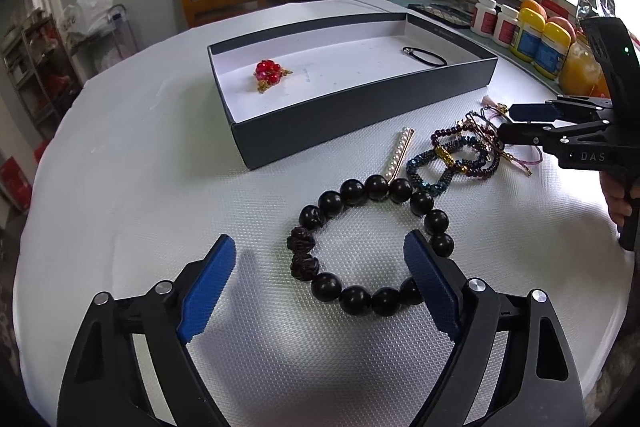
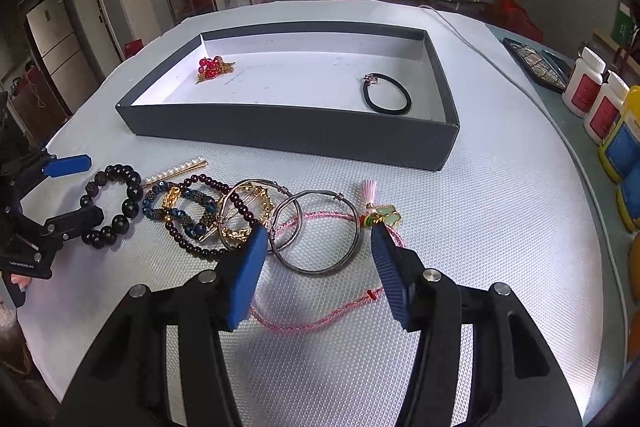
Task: Organize jewelry
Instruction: 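Move both open grippers back to the jewelry pile, then grasp the silver bangle with the right gripper while the left gripper grasps the black bead bracelet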
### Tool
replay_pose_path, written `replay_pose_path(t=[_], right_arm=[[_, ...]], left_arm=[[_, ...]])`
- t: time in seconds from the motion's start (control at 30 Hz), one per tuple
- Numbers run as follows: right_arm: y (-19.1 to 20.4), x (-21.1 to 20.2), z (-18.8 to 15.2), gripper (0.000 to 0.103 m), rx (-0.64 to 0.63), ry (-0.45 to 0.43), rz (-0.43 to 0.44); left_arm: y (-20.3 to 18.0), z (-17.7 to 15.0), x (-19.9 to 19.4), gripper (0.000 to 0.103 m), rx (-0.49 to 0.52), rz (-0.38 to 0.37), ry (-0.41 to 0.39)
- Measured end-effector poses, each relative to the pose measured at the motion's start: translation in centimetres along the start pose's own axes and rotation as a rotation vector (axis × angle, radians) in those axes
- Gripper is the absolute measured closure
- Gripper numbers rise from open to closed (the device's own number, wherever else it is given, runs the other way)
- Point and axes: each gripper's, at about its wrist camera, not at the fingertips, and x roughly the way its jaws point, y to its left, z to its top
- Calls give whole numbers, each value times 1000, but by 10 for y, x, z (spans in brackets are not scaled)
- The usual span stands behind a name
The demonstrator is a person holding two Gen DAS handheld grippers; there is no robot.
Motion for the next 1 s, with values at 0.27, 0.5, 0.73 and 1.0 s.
replay_pose_path(t=[0.27,0.5,0.73,1.0], right_arm=[[-2,7,6,44,22,8,8],[2,6,5,54,-8,4,-2],[0,3,5,54,0,-12,3],[1,-3,3,54,-4,-33,5]], left_arm=[[4,1,5,32,-16,-22,25],[-1,0,3,55,10,-32,13],[6,1,3,70,-26,-28,11],[15,0,1,88,-73,-32,2]])
